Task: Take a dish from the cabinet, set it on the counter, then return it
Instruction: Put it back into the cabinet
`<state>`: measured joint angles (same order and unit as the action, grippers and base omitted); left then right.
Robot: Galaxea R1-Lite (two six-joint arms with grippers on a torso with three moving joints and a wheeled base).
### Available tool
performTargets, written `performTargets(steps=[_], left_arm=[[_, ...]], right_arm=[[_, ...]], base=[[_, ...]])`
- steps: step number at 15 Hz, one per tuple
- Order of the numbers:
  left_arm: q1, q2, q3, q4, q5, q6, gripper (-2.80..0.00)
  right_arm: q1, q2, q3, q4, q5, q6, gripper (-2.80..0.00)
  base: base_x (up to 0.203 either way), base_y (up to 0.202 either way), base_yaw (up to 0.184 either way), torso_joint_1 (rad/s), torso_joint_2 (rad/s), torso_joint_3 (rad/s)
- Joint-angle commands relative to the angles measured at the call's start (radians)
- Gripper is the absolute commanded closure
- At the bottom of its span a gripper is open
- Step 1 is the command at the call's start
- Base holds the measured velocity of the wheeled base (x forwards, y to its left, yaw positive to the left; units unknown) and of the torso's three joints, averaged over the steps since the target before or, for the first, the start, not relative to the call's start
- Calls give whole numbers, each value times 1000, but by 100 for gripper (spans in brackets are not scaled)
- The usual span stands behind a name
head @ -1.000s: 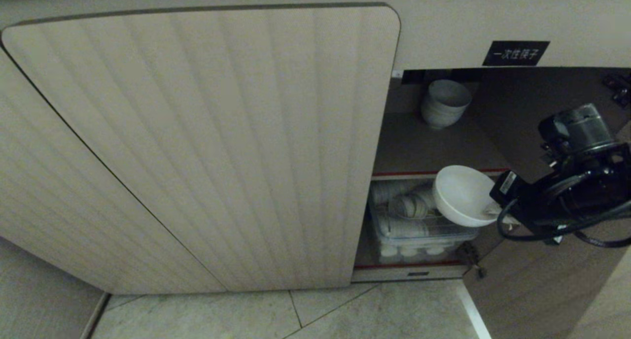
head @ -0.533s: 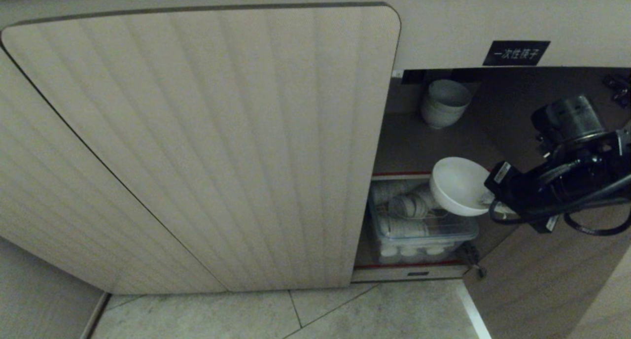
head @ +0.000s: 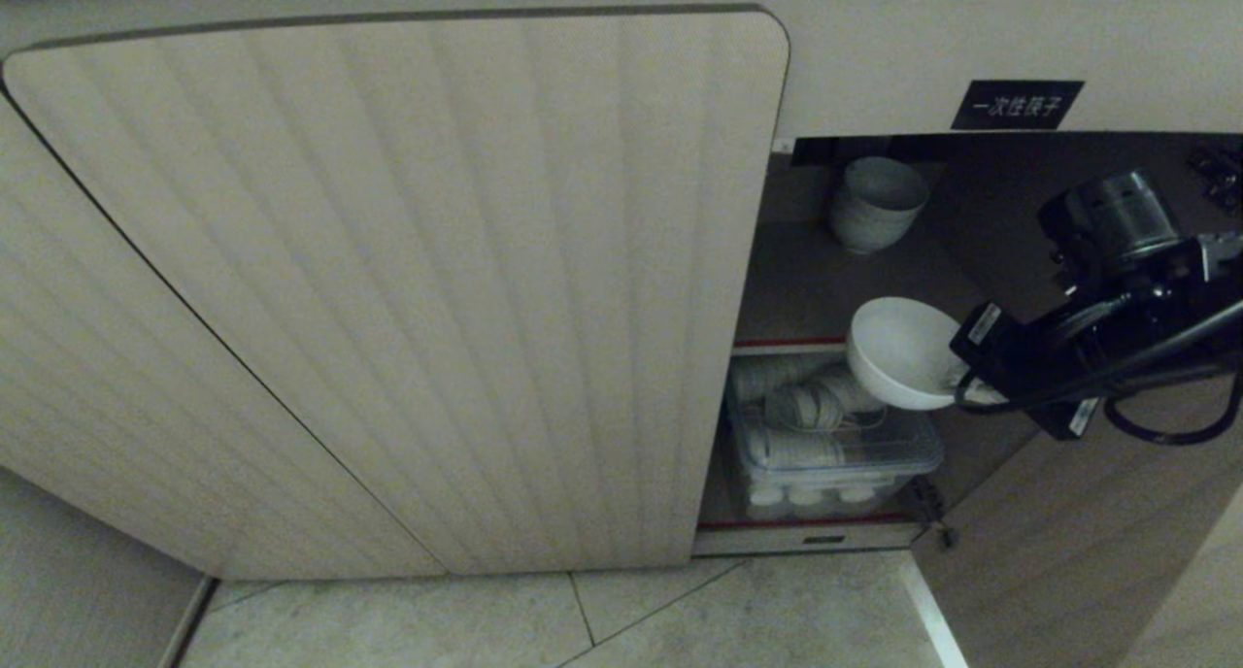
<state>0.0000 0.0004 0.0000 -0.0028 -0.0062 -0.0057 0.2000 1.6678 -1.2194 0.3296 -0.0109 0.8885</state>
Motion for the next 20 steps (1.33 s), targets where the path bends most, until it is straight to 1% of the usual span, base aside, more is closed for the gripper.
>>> performTargets(steps=[1,4,10,16,18,20], left_arm=[[0,0,0,0,0,0,0],[0,0,0,0,0,0,0],[0,0,0,0,0,0,0],[0,0,0,0,0,0,0],[0,0,0,0,0,0,0],[0,0,0,0,0,0,0]], right_arm=[[-5,12,-3,0,0,-5,0],[-17,27,-12,-5,0,-20,0],[-34,82,-66,-3,0,-21,0],[-43,147,-150,3,0,-27,0],[-45,164,-162,1,0,-50,0],[-52,190,-203,6,0,-51,0]], base=[[0,0,0,0,0,0],[0,0,0,0,0,0],[0,0,0,0,0,0],[0,0,0,0,0,0],[0,0,0,0,0,0],[0,0,0,0,0,0]])
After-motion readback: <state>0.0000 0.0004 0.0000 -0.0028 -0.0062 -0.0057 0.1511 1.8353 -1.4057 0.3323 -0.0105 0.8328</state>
